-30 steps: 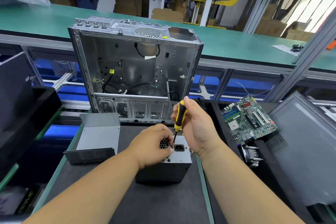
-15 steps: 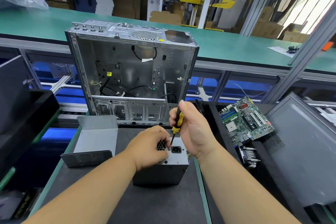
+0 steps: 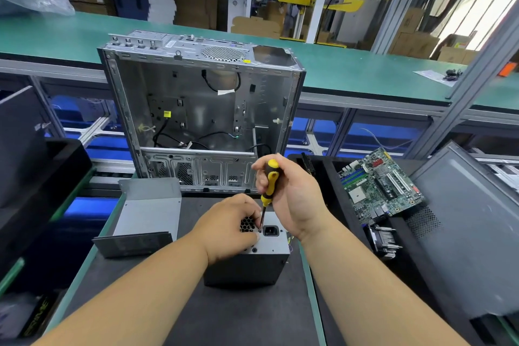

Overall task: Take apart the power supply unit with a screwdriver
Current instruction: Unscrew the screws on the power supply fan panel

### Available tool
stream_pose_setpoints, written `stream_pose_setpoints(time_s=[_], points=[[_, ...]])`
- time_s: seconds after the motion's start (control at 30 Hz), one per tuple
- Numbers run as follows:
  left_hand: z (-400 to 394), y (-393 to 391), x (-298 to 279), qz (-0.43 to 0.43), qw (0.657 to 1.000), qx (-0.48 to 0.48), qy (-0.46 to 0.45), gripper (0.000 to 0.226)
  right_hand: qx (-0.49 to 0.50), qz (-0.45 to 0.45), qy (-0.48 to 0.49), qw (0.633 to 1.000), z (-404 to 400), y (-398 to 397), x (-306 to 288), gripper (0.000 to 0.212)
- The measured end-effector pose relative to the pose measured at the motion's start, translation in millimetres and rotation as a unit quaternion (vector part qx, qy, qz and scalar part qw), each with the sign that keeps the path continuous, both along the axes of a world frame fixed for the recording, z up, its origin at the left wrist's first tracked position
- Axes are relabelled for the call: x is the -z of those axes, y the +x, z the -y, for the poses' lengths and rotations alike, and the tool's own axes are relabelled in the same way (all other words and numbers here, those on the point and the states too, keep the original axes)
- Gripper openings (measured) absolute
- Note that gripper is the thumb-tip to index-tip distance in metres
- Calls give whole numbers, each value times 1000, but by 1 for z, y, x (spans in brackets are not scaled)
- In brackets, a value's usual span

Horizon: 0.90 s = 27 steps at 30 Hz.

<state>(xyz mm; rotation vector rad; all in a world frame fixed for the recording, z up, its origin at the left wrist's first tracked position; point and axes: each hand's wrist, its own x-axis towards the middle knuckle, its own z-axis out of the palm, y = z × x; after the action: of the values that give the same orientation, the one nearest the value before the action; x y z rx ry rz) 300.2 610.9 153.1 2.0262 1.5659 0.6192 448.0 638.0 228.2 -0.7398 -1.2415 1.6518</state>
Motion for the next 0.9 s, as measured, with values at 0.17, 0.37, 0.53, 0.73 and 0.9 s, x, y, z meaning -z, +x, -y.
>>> stream_pose_setpoints(time_s=[0.17, 0.37, 0.53, 0.73, 0.9], points=[[0, 0, 0, 3, 1000, 1, 1, 12, 2, -42, -12, 999, -3, -1, 6, 30], [0, 0, -1, 7, 1000, 3, 2, 12, 14, 2, -11, 1000, -6, 6, 5, 16], [1, 1, -2, -10, 1000, 5, 10, 10, 3, 16, -25, 1000, -4, 7, 2, 29], [1, 3, 0, -35, 998, 0, 49, 14, -56, -4, -14, 998, 3, 3, 4, 38], [-1, 7, -2, -104, 991, 17, 78, 24, -60, -12, -35, 998, 3, 1, 2, 40]])
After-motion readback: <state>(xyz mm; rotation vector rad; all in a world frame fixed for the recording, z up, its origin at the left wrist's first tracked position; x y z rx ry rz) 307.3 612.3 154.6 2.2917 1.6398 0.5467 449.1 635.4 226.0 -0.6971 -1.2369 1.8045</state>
